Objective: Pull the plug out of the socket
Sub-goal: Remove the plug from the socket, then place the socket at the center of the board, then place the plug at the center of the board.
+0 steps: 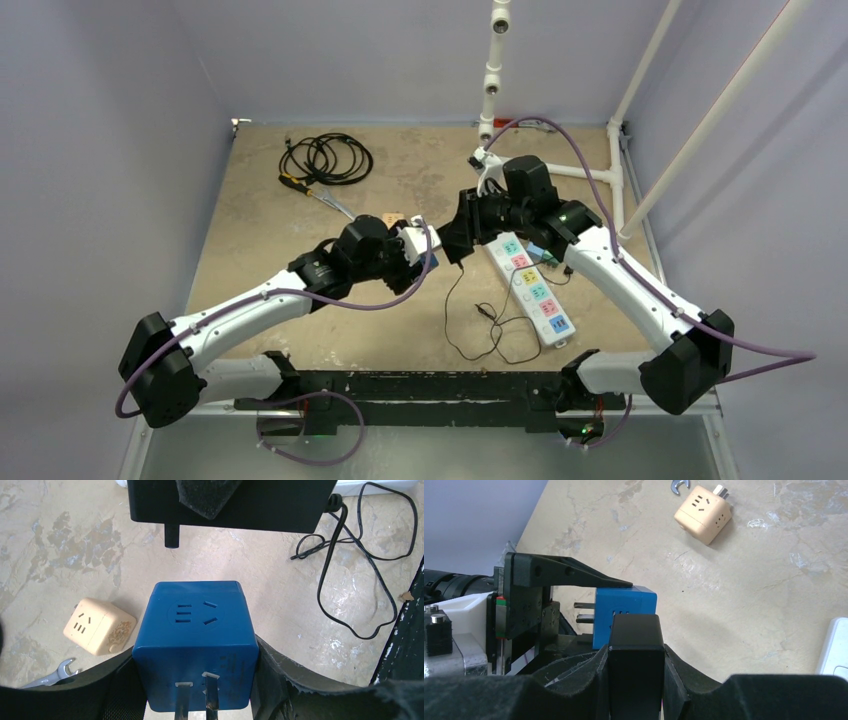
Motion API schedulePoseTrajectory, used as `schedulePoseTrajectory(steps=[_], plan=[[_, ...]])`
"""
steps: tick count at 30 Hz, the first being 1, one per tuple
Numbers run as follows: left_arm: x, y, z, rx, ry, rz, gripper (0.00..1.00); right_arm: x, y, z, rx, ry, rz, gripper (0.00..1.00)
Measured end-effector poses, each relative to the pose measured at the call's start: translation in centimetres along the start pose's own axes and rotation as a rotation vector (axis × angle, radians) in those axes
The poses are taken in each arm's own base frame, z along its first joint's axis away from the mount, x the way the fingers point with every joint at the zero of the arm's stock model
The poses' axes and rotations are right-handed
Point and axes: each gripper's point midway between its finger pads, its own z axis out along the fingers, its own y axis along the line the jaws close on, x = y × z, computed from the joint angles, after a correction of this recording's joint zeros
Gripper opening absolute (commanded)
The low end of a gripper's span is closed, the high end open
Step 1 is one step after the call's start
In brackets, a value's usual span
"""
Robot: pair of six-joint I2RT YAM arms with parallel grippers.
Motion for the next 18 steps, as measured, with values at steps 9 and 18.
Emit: schedulePoseTrajectory(steps=[9,18], plan=[[0.6,0.4,0.1,-0.024,0.024,-0.035,0.0,-0.5,-2.6,-0.2,0.15,-0.031,-0.013,0.0],[6.5,6.0,2.2,-0.158,0.23,-0.286,0.0,-4.2,-11.7,-4.7,0.657,-0.195,-0.007,0.0]])
